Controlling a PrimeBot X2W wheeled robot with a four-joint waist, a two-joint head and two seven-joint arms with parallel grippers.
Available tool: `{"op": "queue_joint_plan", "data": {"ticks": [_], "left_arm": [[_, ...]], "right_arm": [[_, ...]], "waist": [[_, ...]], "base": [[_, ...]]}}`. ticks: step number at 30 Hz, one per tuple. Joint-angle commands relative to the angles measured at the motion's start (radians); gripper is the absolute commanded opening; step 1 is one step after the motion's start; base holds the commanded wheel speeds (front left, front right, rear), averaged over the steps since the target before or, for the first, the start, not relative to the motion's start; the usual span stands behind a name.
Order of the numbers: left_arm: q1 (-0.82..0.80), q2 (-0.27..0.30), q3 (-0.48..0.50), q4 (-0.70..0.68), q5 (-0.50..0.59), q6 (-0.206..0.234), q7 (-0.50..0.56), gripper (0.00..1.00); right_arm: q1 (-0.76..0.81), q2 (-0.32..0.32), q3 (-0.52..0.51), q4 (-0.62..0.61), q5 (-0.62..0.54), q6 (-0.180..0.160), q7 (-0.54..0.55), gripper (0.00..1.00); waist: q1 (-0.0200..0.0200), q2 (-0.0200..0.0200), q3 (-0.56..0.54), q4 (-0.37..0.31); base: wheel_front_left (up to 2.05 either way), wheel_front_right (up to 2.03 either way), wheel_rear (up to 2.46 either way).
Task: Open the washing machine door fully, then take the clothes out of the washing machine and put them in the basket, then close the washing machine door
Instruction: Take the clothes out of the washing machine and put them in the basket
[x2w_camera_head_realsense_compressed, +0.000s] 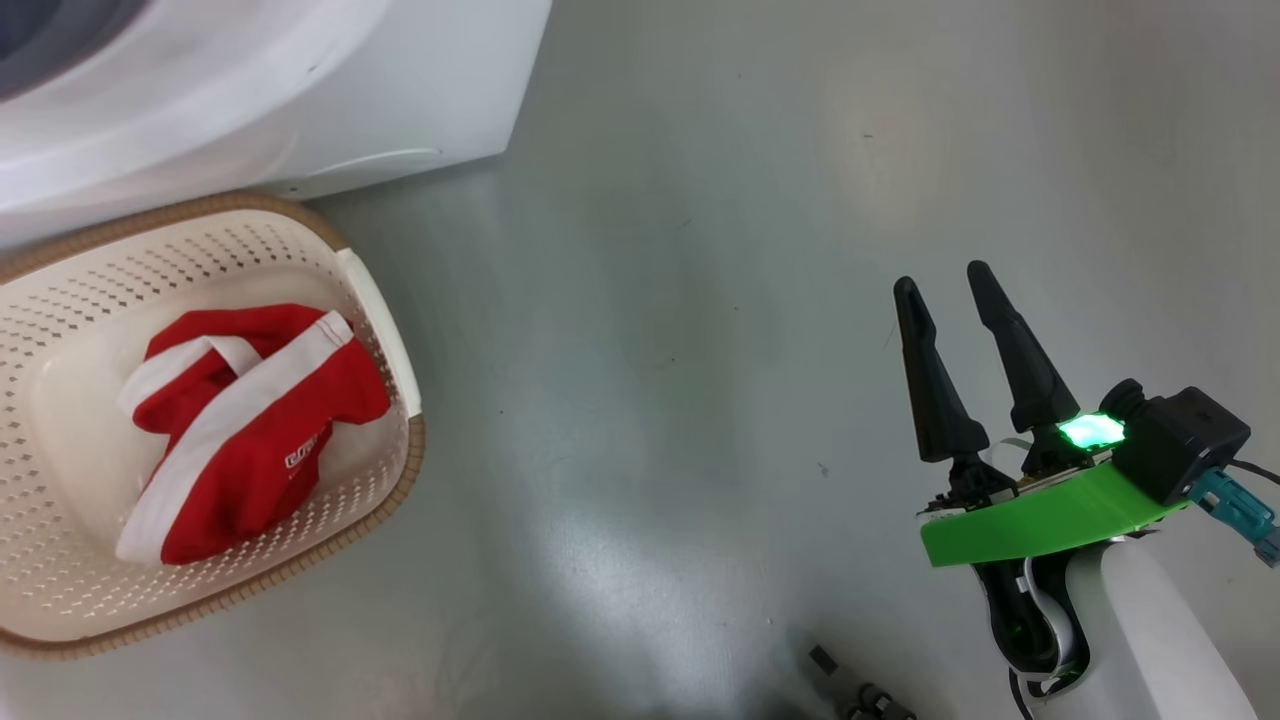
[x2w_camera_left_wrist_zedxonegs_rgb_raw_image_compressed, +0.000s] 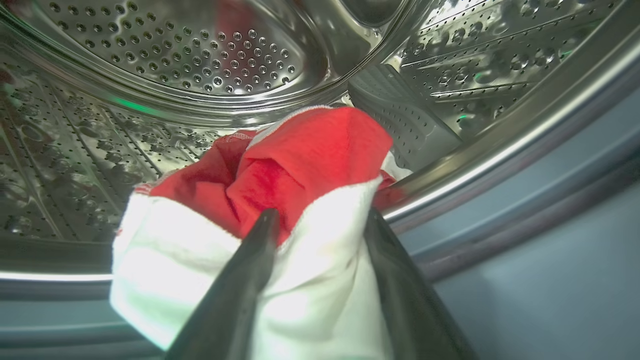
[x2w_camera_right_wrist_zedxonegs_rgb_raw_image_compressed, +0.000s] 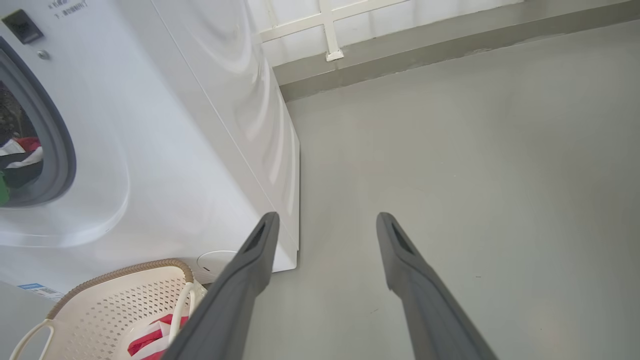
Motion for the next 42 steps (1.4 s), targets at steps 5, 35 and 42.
{"op": "queue_joint_plan", "data": {"ticks": [5, 35, 42], "left_arm": [[-0.010, 0.062, -0.001, -0.023, -0.001, 0.001, -0.005, 0.00], [0.582, -0.258, 0.411, -0.742, -0.331, -0.090, -0.005, 0.00], [0.726, -0.323, 0.419, -0.936, -0.331, -0.091, -0.005, 0.00]], "right_arm": [[0.009, -0.007, 0.013, -0.022, 0.007, 0.008, -0.006, 1.00], [0.088, -0.007, -0.072, 0.046, -0.112, 0.008, -0.006, 1.00], [0.114, -0.007, -0.099, 0.048, -0.125, 0.008, -0.006, 1.00]], "waist": [[0.0000, 0.0000, -0.009, 0.006], [0.0000, 0.0000, -0.265, 0.165], [0.0000, 0.0000, -0.299, 0.199]], "base": [[0.00, 0.00, 0.00], [0.00, 0.00, 0.00], [0.00, 0.00, 0.00]]}}
